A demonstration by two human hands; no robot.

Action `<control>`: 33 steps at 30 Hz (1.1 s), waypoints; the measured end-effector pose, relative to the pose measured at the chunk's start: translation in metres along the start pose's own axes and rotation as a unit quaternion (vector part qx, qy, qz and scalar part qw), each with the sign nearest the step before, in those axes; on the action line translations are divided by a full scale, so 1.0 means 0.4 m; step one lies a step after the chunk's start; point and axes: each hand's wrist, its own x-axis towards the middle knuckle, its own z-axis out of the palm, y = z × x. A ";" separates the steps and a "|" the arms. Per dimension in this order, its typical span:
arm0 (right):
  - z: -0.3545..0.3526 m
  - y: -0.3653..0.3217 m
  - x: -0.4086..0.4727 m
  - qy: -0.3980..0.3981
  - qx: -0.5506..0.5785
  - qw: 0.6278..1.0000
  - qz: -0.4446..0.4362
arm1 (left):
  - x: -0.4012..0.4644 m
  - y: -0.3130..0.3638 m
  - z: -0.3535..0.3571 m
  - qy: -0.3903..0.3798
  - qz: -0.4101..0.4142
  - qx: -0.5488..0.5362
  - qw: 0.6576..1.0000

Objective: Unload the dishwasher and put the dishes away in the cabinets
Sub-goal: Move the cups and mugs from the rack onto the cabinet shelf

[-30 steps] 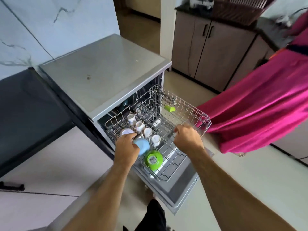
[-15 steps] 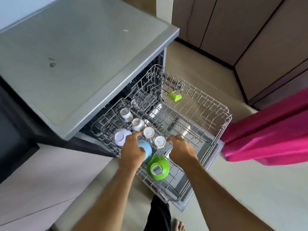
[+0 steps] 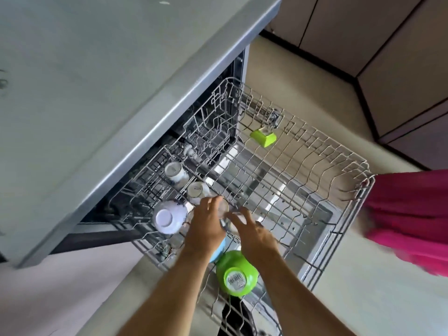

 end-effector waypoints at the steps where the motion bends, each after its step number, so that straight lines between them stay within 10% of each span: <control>1: 0.005 0.002 0.008 0.014 -0.013 1.000 -0.004 | 0.010 -0.009 0.013 -0.002 0.008 0.011 1.000; 22: 0.039 0.068 0.000 0.139 -0.078 0.980 -0.121 | 0.017 -0.017 0.068 0.086 0.009 -0.008 0.996; 33: -0.063 0.045 -0.129 0.168 0.165 0.971 0.043 | -0.099 0.088 -0.047 0.117 -0.075 -0.084 0.987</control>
